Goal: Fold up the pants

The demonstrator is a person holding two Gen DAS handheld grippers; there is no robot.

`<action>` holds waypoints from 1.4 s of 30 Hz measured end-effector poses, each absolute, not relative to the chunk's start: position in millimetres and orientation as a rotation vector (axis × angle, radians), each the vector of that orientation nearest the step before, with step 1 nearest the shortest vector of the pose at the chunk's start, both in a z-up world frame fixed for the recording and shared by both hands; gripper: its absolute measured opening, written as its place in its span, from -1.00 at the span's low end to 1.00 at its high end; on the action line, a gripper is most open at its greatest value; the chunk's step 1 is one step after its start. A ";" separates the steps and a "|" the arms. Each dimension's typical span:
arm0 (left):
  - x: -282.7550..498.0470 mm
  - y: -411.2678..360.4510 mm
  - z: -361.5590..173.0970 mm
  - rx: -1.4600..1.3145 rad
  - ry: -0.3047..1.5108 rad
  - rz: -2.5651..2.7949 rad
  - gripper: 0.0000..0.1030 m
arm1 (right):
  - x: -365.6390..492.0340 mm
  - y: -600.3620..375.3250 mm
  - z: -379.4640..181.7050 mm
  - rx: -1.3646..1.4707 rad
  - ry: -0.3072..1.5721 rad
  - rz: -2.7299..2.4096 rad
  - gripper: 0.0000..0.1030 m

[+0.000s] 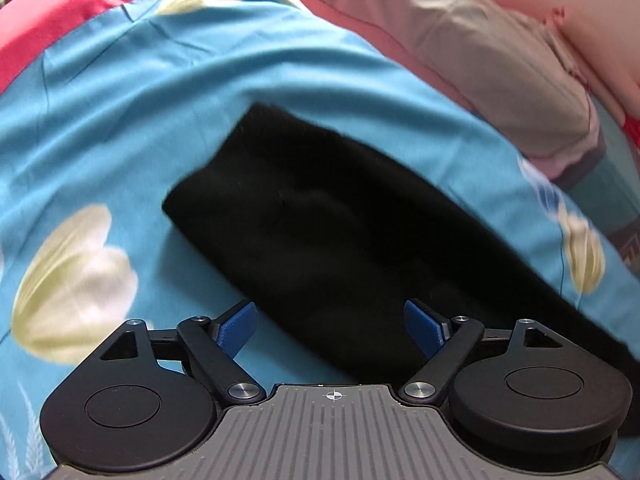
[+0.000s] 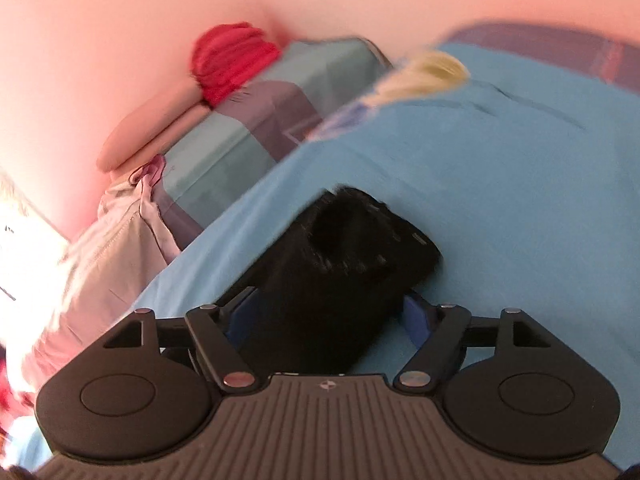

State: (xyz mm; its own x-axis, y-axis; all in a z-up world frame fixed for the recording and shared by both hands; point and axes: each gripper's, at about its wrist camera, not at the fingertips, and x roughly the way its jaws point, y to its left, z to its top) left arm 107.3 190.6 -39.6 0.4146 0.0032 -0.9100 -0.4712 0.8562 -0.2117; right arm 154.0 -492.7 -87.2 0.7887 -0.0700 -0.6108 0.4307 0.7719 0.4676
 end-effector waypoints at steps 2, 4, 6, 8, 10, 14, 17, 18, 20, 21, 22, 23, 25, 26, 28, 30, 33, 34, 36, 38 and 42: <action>103.6 182.6 -35.8 -0.469 1.117 0.310 1.00 | 164.3 -488.1 -86.2 0.596 0.621 -0.305 -0.61; 100.6 176.7 -31.0 -0.447 1.118 0.308 1.00 | 171.2 -492.8 -79.0 0.649 0.674 -0.295 -0.68; 96.9 171.0 -25.1 -0.421 1.111 0.303 1.00 | 156.8 -503.8 -53.9 0.735 0.617 -0.241 -0.71; 93.7 167.6 -22.5 -0.408 1.107 0.295 1.00 | 143.1 -521.8 -46.1 0.695 0.582 -0.254 -0.74; 90.3 165.2 -23.5 -0.414 1.115 0.295 1.00 | 143.8 -543.2 -66.0 0.716 0.673 -0.348 -0.74; 77.3 161.2 -23.7 -0.429 1.123 0.277 1.00 | 127.8 -557.3 -69.1 0.699 0.679 -0.390 -0.04; 66.1 159.9 -23.7 -0.396 1.121 0.270 1.00 | 100.5 -549.4 -48.5 0.606 0.581 -0.663 0.37; 62.2 159.8 -25.0 -0.386 1.124 0.270 1.00 | 95.8 -540.7 -43.8 0.568 0.568 -0.675 0.34; 55.1 159.4 -28.8 -0.357 1.135 0.275 1.00 | 99.7 -506.8 -35.8 0.468 0.580 -0.498 0.34; 52.0 158.9 -31.4 -0.340 1.144 0.277 1.00 | 105.9 -479.0 -32.1 0.388 0.597 -0.398 0.34; 49.0 158.0 -34.1 -0.324 1.154 0.275 1.00 | 112.1 -445.4 -29.4 0.303 0.612 -0.290 0.34; 46.2 156.0 -37.0 -0.303 1.162 0.272 1.00 | 119.5 -414.2 -27.7 0.241 0.626 -0.177 0.34; 41.2 151.3 -42.0 -0.246 1.177 0.276 1.00 | 136.0 -339.6 -27.0 0.147 0.666 0.113 0.34; 38.5 149.7 -44.1 -0.221 1.181 0.281 1.00 | 143.1 -305.6 -26.5 0.114 0.677 0.231 0.33; 32.2 149.9 -47.2 -0.191 1.189 0.286 1.00 | 156.5 -234.7 -27.9 0.044 0.701 0.458 0.31; 24.5 153.1 -46.9 -0.176 1.185 0.287 1.00 | 167.9 -160.5 -28.7 -0.044 0.721 0.651 0.24; 10.8 163.2 -45.7 -0.186 1.171 0.296 1.00 | 181.0 -67.0 -30.4 -0.163 0.704 0.848 0.03; 6.3 167.2 -46.0 -0.193 1.170 0.302 1.00 | 185.7 -39.0 -31.5 -0.193 0.706 0.890 0.00; -3.0 175.7 -46.3 -0.203 1.164 0.319 1.00 | 189.7 12.8 -34.2 -0.227 0.700 0.955 -0.02; -11.4 184.3 -46.0 -0.215 1.157 0.334 1.00 | 203.6 51.3 -41.6 -0.262 0.702 0.981 -0.01; -23.2 201.6 -45.0 -0.239 1.144 0.365 1.00 | 220.5 95.7 -70.7 -0.337 0.817 0.972 -0.88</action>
State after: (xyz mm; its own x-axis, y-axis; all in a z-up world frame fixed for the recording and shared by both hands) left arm -23.2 201.6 -45.0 0.3644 0.1598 -0.9174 -0.4009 0.9161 0.0004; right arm 220.5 95.7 -70.7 0.3036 0.5966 -0.7429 -0.8345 0.5428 0.0949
